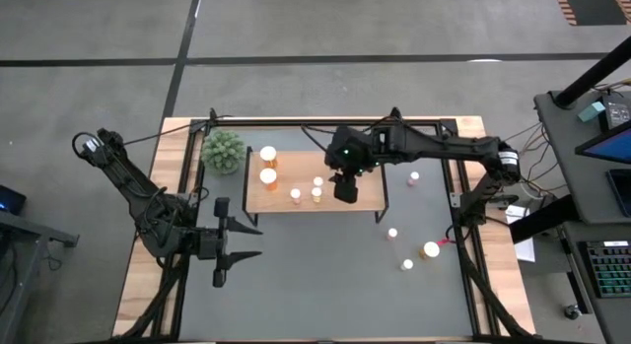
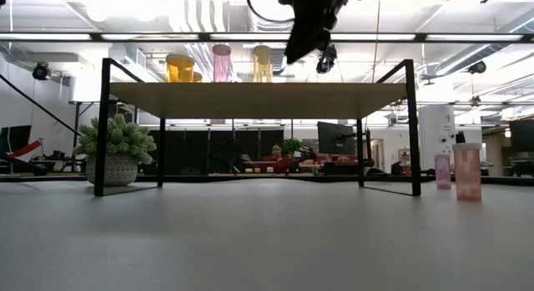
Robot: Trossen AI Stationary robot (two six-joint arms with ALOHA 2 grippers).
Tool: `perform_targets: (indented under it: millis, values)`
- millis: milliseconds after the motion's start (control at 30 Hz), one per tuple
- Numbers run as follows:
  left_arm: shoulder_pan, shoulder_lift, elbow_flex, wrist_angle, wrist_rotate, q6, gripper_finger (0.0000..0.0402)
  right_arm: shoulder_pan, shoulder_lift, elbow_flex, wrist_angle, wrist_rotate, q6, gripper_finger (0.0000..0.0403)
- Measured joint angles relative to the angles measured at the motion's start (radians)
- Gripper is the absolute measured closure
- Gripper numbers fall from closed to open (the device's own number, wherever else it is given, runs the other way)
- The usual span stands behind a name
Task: Pick and place medicine bottles onto shelf by color
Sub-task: Put the bottom yellow pill bottle on the shelf aligned with the other yellow pill bottle
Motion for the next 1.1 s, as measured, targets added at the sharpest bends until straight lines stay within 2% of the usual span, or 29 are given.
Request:
perform_targets:
  millis: [233,567,867,933,1000,1100]
  values:
    - [0.000,0.000,0.000,-0.001,0.000,-0.001,0.0219,0.019,0.002,-0.101,0.079,-0.013,0.017,0.0297]
    - [0.000,0.000,0.000,-0.001,0.000,-0.001,0.0219,0.040,0.002,-0.117,0.181,-0.014,0.015,0.0352]
    - [0.000,0.000,0.000,-0.001,0.000,0.000,0.0219,0.039,-0.005,-0.115,0.170,0.000,0.009,0.0375]
    - [0.000,0.000,0.000,-0.002,0.000,0.000,0.0219,0.039,-0.016,-0.107,0.156,0.047,0.006,0.0376]
    - [0.000,0.000,0.000,-0.002,0.000,0.000,0.0219,0.041,-0.033,-0.105,0.183,0.099,-0.008,0.0376]
    - [0.000,0.000,0.000,-0.002,0.000,0.000,0.0219,0.041,-0.041,-0.110,0.278,0.092,-0.025,0.0376]
